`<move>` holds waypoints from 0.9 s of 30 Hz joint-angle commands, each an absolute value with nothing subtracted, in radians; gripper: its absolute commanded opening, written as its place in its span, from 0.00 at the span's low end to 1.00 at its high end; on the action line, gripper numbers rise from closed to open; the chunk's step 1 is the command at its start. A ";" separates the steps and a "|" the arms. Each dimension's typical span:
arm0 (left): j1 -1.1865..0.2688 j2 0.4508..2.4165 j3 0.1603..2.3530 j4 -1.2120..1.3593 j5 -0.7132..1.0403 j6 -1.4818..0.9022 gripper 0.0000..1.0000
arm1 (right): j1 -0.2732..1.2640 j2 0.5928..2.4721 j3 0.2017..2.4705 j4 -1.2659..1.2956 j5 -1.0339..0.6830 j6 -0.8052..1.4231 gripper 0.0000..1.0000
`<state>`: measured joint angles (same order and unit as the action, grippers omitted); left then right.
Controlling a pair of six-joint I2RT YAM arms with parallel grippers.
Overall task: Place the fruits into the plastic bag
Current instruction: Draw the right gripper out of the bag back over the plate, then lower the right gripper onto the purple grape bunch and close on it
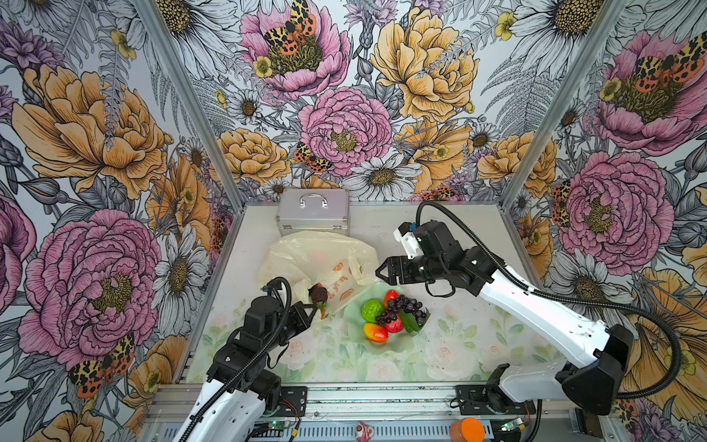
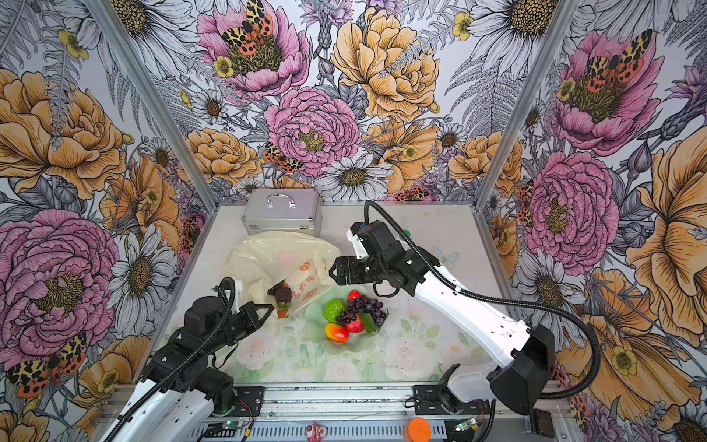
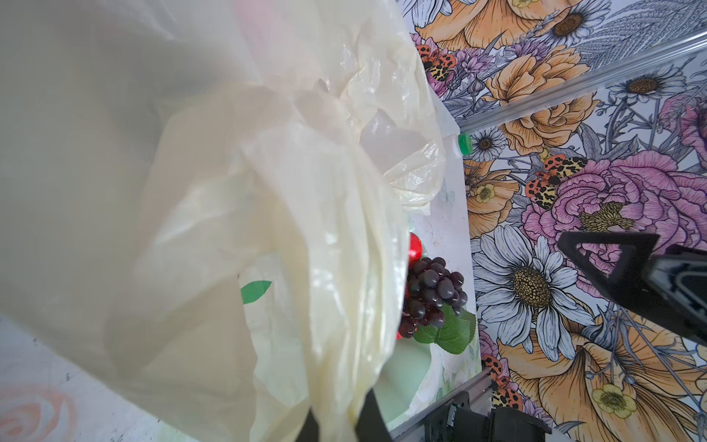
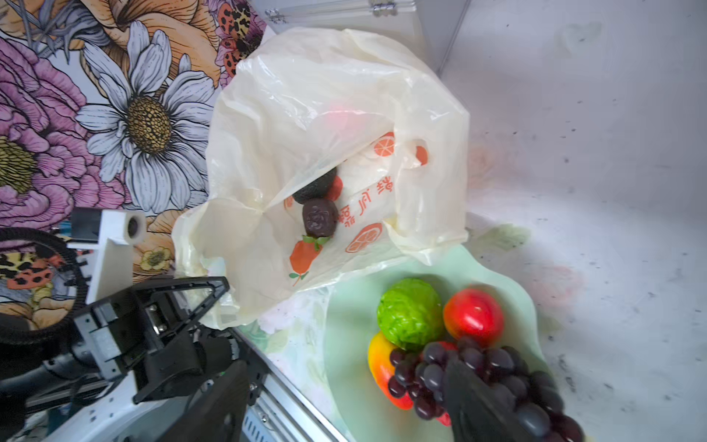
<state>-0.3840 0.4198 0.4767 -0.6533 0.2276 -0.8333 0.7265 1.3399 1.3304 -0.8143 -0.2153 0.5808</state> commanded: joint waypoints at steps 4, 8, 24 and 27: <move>-0.393 0.414 0.469 -0.629 0.254 -0.810 0.00 | 0.721 1.340 1.303 -1.037 -0.052 0.405 0.89; -0.393 0.412 0.468 -0.629 0.253 -0.811 0.00 | 0.721 1.377 1.291 -1.094 -0.010 0.362 0.91; -0.395 0.424 0.469 -0.634 0.243 -0.811 0.00 | 0.721 1.518 1.254 -1.145 -0.016 0.242 0.90; -0.396 0.425 0.469 -0.635 0.242 -0.813 0.00 | 0.719 1.541 1.246 -1.144 -0.020 0.235 0.89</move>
